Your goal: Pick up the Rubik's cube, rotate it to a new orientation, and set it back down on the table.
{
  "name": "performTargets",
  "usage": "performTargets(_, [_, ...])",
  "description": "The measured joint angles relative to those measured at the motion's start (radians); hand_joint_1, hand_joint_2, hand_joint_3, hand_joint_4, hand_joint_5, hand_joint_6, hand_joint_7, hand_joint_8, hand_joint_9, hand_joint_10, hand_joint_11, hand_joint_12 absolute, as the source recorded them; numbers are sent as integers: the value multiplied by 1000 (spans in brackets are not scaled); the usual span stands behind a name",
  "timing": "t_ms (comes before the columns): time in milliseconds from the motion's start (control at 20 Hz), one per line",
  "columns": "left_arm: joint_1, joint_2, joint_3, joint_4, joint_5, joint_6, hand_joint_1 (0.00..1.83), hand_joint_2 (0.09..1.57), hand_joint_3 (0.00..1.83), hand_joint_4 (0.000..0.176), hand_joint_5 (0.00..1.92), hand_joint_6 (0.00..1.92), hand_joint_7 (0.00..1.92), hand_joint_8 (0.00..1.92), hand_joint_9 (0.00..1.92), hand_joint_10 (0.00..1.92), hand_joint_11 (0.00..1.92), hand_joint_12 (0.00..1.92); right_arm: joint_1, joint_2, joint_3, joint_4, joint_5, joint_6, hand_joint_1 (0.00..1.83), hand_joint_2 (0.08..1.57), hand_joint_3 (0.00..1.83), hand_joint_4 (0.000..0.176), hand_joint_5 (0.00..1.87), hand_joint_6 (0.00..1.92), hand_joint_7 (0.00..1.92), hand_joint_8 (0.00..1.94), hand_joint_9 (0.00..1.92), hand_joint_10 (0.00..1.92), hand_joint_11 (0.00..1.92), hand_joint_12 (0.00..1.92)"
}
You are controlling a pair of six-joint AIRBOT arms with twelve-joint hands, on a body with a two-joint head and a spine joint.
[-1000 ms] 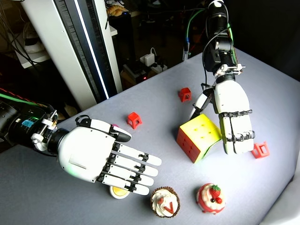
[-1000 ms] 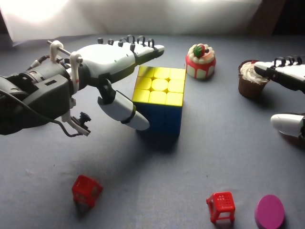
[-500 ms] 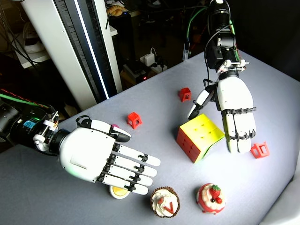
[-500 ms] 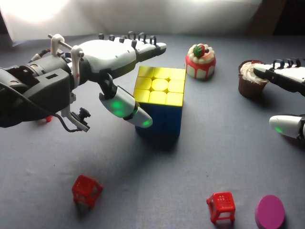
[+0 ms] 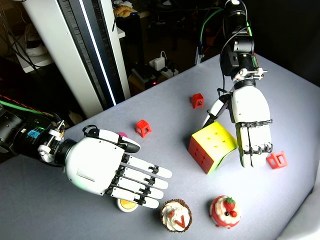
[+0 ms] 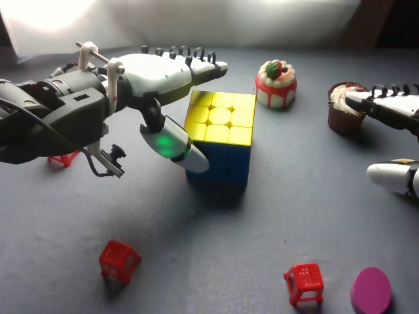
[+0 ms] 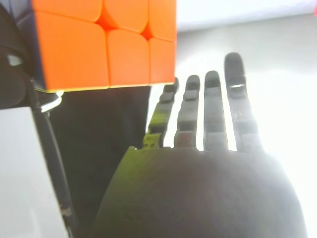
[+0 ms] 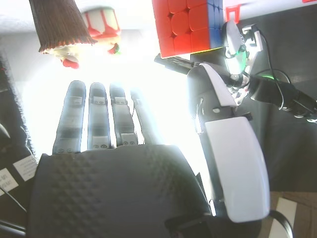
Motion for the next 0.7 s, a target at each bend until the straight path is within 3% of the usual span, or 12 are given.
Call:
performTargets(50, [0,-1,0,2,4,0,731,796,0,13,0,0,0,0,4,1,0,961,0,0,0,-2,0,0,513,1301,0,0,0,0,0,0,0,0,0,0])
performTargets(150, [0,-2,0,2,8,0,693,773,0,23,0,0,0,0,49,16,0,1241,0,0,0,0,-1,0,544,1305,0,0,0,0,0,0,0,0,0,0])
performTargets(250, [1,-2,0,3,9,0,680,766,0,40,0,0,0,0,38,9,0,1224,-3,0,0,0,0,0,530,1308,0,0,0,0,0,0,0,0,0,0])
performTargets(350, [2,-6,0,3,11,0,702,781,0,44,0,0,0,0,24,2,0,1176,-7,0,0,1,-3,0,541,1303,0,0,0,0,0,0,0,0,0,0])
performTargets(500, [2,-15,0,11,14,0,675,817,11,54,0,0,0,0,41,5,0,1258,-7,-4,0,1,-3,0,523,1303,0,0,0,0,0,0,0,0,0,0])
performTargets(550, [2,-18,0,12,14,0,697,814,8,47,0,0,0,0,44,6,0,1308,-7,-5,0,1,-5,0,508,1308,0,0,0,0,0,0,0,0,0,0])
performTargets(650, [3,-24,4,15,20,0,774,852,20,32,0,0,94,26,131,71,0,1770,-7,-6,0,0,-4,0,511,1299,0,0,0,0,0,0,0,0,0,0])
performTargets(700, [4,-30,9,14,20,0,822,903,5,23,0,0,145,38,25,512,0,1891,-7,-6,0,2,-4,0,492,1299,0,0,0,0,0,0,0,0,0,0])
